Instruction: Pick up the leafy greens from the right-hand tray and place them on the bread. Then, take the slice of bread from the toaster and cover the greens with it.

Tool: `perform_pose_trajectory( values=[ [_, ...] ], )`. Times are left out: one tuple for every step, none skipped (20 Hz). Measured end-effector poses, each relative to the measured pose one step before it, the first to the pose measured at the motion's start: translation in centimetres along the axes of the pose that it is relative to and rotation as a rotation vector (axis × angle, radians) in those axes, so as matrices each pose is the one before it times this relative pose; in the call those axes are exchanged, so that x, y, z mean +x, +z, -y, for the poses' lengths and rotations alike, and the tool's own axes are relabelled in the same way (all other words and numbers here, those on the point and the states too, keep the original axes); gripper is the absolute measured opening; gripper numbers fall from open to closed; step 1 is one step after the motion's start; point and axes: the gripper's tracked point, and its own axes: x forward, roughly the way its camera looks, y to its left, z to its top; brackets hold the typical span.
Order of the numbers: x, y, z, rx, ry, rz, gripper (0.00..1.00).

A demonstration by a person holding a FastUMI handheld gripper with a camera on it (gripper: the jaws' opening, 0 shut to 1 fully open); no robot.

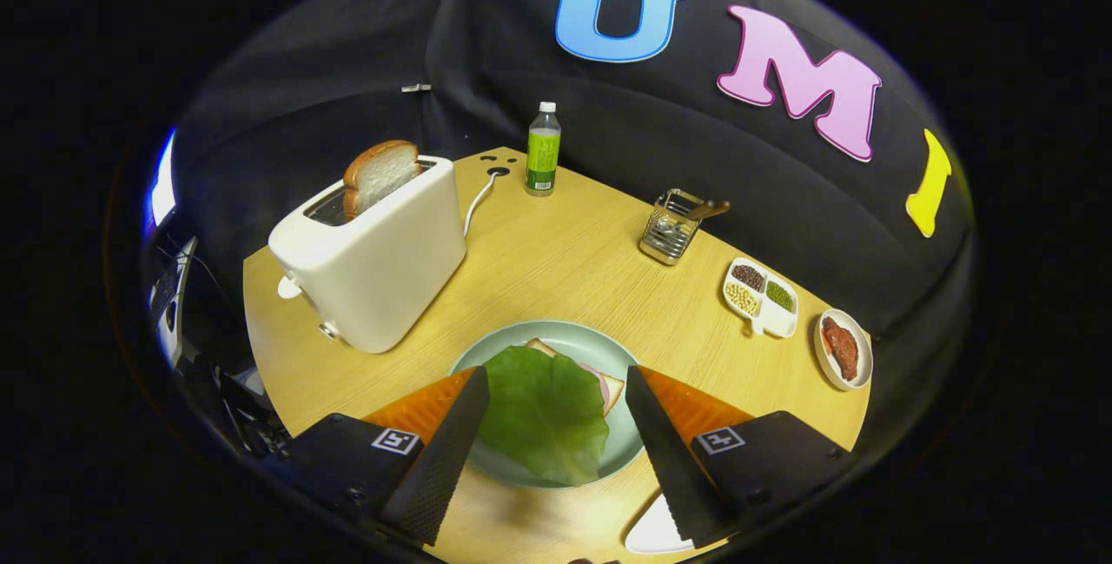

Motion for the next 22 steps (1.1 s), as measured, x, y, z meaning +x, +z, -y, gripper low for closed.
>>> perform_pose_trajectory(
  values=[
    [-0.386,0.209,0.007,0.00467,-0.01109,0.00893,0.99],
    [-0.457,0.387,-0.029,0.00779,-0.00960,0.01210,0.99],
    [-0.498,0.403,-0.037,0.00965,-0.00728,0.01395,0.99],
    [-0.427,0.473,0.019,0.01142,-0.00845,0.01715,0.99],
    [-0.436,0.507,0.056,0.01126,-0.00816,0.01731,0.99],
    [-0.477,0.563,0.045,0.01191,-0.00685,0.01680,0.98],
    [-0.531,0.658,0.016,0.01130,-0.00790,0.01686,0.99],
    [-0.418,0.693,-0.050,0.01185,-0.00346,0.01841,0.98],
    [-0.458,0.932,-0.284,0.01068,0.00184,0.02179,0.98],
    [-0.381,0.971,-0.279,0.00571,0.00226,0.02120,0.98],
    [-0.315,0.999,-0.344,0.00210,0.00228,0.02239,0.98],
    [-0.275,1.090,-0.471,-0.00063,0.00426,0.02085,0.98],
    [-0.155,1.196,-0.555,-0.00022,0.00714,0.02195,0.98],
    [-0.036,1.146,-0.841,0.00028,0.01222,0.02120,0.98],
    [0.080,1.257,-0.870,0.00089,0.01464,0.02153,0.98],
    [0.115,1.149,-0.892,0.00299,0.01548,0.02074,0.98],
    [0.242,1.083,-1.002,0.00313,0.01799,0.01830,0.98],
    [0.399,0.934,-0.960,0.00274,0.01602,0.01676,0.98],
    [0.486,0.727,-1.037,0.00066,0.01848,0.00858,0.98],
    [0.616,0.547,-0.956,-0.00163,0.01563,0.00627,0.98],
    [0.685,0.434,-0.946,-0.00261,0.01295,0.00505,0.98],
    [0.707,0.154,-0.955,-0.00065,0.01456,0.00175,0.98]
  ],
)
